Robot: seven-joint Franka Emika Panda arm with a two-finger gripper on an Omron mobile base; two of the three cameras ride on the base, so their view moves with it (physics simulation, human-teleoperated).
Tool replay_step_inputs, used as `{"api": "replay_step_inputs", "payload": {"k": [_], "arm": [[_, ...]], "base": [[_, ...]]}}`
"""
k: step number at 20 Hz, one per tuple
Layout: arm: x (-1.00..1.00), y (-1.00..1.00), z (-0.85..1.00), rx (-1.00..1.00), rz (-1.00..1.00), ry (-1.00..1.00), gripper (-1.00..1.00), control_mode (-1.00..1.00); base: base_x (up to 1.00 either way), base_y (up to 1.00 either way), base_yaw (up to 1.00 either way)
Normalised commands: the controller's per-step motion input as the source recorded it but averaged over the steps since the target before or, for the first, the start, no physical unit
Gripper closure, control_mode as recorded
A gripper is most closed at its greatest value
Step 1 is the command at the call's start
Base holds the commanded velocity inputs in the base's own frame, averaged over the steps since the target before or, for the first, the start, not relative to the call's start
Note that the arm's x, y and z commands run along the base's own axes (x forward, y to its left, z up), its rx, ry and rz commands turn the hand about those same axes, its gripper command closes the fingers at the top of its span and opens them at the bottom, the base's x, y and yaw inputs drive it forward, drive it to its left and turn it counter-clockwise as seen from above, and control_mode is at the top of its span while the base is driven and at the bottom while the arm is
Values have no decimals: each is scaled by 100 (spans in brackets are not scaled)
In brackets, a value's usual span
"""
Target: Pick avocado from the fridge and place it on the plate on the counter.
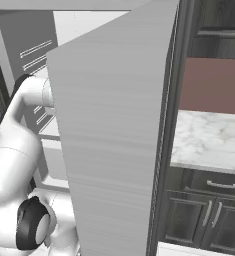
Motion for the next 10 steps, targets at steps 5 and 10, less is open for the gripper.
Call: {"api": "replay_step_inputs", "payload": {"k": [5, 10], "arm": [[-2, 0, -1, 0, 0, -3, -100, -100], [-7, 1, 23, 0, 0, -21, -100, -100]], "base": [[0, 0, 0], [0, 0, 0]]}}
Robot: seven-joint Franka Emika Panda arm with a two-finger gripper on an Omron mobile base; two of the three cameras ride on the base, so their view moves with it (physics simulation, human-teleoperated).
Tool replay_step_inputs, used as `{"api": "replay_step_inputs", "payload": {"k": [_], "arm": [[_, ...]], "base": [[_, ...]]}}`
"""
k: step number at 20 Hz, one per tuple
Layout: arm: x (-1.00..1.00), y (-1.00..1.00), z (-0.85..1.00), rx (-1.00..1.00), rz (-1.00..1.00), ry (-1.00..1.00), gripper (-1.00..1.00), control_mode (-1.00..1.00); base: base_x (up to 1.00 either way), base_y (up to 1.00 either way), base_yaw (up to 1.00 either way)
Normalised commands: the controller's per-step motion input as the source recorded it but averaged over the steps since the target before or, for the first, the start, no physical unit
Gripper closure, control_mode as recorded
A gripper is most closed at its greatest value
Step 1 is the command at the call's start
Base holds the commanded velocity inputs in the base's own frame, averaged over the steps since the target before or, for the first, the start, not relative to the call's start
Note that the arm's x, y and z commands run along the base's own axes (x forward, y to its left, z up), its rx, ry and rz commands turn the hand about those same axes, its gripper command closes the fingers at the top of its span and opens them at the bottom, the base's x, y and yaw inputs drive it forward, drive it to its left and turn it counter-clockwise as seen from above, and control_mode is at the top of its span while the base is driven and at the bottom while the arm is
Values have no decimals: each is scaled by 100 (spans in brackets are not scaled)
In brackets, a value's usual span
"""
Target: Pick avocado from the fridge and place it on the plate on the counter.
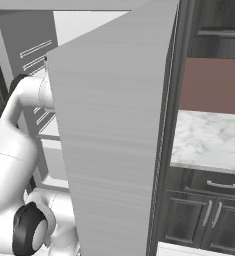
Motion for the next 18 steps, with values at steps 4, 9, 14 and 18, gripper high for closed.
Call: {"api": "replay_step_inputs", "payload": {"k": [4, 9, 14, 18], "arm": [[-18, 0, 90, 0, 0, -48, -100, -100], [-11, 0, 99, 0, 0, -43, -100, -100], [0, 0, 69, 0, -6, -27, -100, -100], [9, 0, 37, 0, -10, -12, -100, -100]], "base": [[0, 0, 0], [0, 0, 0], [0, 0, 0], [0, 0, 0]]}}
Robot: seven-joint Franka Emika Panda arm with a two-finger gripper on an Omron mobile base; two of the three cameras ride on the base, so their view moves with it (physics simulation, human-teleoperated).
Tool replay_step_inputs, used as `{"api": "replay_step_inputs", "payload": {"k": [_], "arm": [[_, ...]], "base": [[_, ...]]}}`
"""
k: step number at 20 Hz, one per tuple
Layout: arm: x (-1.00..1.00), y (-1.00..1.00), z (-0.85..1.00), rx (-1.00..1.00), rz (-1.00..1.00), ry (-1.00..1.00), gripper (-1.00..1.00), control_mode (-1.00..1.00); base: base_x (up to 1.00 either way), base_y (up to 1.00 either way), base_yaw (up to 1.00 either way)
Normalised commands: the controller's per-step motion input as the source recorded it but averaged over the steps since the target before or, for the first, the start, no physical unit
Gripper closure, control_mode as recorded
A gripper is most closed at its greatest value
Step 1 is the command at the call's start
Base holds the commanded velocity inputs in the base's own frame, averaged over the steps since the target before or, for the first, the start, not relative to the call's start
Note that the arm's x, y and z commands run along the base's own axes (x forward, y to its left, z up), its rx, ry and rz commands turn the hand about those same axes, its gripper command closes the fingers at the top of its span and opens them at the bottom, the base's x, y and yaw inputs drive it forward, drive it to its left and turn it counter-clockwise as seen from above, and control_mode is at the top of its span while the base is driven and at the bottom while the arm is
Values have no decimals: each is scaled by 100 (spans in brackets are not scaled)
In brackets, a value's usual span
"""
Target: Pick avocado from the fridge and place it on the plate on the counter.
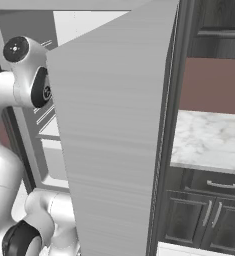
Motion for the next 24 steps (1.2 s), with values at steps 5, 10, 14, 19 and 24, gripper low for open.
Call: {"api": "replay_step_inputs", "payload": {"k": [5, 10, 14, 19, 24], "arm": [[30, -13, 29, 1, -13, -3, -100, -100], [15, -25, 8, 4, -4, -4, -100, -100], [17, -26, -8, 2, 0, 2, -100, -100], [2, -5, -14, 0, 2, 2, -100, -100], [9, 12, 0, -1, 0, 0, -100, -100]], "base": [[0, 0, 0], [0, 0, 0], [0, 0, 0], [0, 0, 0], [0, 0, 0]]}}
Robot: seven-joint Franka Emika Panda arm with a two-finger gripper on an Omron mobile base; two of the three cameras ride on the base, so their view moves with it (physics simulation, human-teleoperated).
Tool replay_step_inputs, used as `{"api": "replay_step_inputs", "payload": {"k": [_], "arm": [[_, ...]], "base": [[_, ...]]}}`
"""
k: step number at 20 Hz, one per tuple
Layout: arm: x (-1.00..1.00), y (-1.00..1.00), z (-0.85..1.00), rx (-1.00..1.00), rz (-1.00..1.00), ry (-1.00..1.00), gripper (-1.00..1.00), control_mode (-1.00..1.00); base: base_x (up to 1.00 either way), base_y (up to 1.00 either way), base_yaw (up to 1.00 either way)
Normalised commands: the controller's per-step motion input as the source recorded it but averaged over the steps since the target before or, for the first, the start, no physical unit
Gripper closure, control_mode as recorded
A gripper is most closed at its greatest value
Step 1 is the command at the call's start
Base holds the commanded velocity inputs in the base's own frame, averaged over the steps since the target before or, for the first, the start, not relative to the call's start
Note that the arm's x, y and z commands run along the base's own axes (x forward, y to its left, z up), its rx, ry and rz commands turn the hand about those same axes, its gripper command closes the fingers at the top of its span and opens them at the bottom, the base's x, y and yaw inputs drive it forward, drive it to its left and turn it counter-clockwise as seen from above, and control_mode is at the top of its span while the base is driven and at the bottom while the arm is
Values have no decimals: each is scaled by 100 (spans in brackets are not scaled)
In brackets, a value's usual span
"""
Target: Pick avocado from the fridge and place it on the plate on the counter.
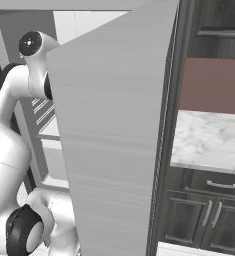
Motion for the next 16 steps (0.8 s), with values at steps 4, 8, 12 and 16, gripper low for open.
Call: {"api": "replay_step_inputs", "payload": {"k": [4, 8, 12, 16], "arm": [[15, 13, 0, 0, 0, 0, -100, -100], [27, 11, -2, 0, 0, 0, -100, -100], [33, 0, -3, 0, 0, 0, -100, -100], [31, 0, -11, 0, 0, 0, -100, -100]], "base": [[0, 0, 0], [0, 0, 0], [0, 0, 0], [0, 0, 0]]}}
